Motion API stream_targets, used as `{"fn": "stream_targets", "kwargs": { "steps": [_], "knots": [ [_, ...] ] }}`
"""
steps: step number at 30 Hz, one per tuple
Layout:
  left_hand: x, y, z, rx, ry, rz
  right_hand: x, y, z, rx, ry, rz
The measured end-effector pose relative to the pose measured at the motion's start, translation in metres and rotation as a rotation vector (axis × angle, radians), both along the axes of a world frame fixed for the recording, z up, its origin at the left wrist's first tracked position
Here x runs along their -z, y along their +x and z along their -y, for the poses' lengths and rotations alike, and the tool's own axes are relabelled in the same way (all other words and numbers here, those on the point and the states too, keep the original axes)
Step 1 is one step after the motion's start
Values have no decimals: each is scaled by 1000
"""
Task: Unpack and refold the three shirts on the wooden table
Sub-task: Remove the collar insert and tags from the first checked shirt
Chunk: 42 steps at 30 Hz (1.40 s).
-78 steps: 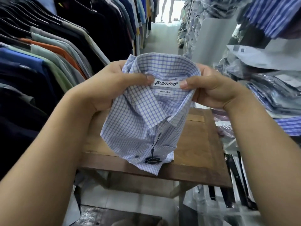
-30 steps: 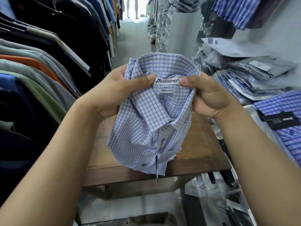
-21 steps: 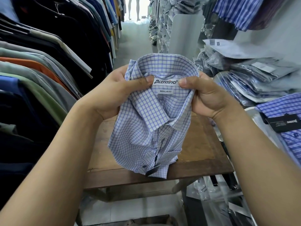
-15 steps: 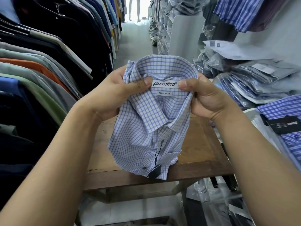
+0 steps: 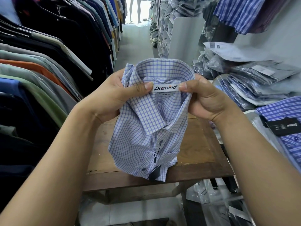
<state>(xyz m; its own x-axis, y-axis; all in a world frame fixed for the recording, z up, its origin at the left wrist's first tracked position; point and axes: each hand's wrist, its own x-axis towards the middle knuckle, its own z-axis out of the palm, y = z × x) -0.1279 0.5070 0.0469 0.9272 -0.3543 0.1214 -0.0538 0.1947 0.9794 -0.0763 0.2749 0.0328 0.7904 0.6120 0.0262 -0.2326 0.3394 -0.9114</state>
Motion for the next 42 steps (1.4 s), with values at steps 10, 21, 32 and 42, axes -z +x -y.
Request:
{"fn": "stream_targets", "kwargs": {
  "steps": [10,21,32,42],
  "knots": [
    [-3,-3,5,-66,6,-36,1,0,-4,-41,38,-7],
    [-7,-2,7,-187,1,-88,0,-3,-9,21,11,2],
    [-6,-2,7,-212,22,-67,1,-1,-11,42,-23,-8],
    [-2,-2,6,-338,258,193,3,-2,-12,215,38,13]
  ]
}}
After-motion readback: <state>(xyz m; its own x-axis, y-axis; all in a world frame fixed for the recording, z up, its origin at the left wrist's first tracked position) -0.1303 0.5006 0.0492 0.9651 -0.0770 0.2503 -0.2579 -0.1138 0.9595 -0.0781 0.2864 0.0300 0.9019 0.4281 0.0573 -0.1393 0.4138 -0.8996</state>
